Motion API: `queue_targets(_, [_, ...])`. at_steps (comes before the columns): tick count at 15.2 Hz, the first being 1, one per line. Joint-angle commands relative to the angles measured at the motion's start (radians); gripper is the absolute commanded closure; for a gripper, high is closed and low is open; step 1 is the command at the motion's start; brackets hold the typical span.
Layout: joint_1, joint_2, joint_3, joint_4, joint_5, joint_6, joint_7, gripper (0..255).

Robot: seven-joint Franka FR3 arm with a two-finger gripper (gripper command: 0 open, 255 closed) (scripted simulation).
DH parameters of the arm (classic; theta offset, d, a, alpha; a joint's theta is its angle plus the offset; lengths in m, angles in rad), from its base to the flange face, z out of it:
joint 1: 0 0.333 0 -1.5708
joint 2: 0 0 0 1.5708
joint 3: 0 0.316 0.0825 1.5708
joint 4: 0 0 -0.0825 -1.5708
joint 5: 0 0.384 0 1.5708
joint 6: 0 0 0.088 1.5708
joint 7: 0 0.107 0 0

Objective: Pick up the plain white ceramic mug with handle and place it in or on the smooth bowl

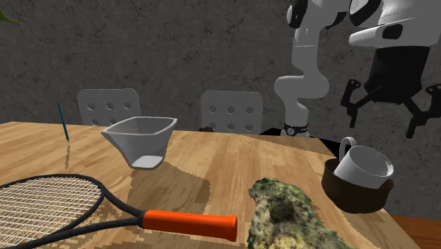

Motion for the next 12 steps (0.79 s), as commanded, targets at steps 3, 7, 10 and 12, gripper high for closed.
queue_targets(3, [0.001, -0.024, 0.002, 0.072, 0.011, -0.094, -0.008, 0])
queue_targets(7, [0.001, -0.029, 0.003, 0.093, 0.013, -0.120, -0.009, 0])
queue_targets(10, [0.001, -0.029, 0.003, 0.093, 0.013, -0.120, -0.009, 0])
queue_targets(12, [0.001, -0.029, 0.003, 0.093, 0.013, -0.120, -0.009, 0])
